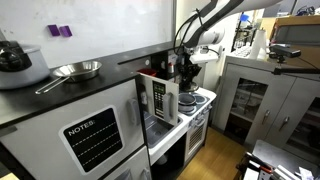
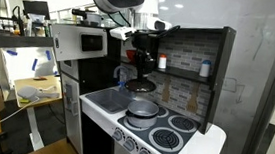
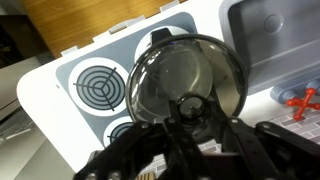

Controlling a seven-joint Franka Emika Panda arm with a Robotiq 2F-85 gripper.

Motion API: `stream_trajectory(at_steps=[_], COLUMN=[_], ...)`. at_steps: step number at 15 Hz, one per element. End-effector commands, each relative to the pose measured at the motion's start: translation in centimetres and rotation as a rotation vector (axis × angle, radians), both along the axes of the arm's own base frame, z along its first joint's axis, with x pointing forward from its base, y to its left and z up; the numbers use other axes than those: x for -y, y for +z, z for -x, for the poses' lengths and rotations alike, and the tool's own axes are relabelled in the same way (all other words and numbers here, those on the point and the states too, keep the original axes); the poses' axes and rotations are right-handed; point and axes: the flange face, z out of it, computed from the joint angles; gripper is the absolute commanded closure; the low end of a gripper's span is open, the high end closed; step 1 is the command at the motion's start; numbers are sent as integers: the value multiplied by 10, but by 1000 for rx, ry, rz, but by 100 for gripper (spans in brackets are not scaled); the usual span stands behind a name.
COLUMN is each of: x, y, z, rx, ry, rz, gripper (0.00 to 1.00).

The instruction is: Put the black lid on top of the grey pot

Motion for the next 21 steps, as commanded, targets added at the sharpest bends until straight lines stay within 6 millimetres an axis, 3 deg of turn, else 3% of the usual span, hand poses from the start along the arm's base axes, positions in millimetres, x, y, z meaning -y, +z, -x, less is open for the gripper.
stream_trajectory(at_steps=[1,21], x=[2,6], y=[-6,-66], z=[-1,5], rx=[0,20], ry=[-1,-33], rz=[-5,-51], gripper=[92,92])
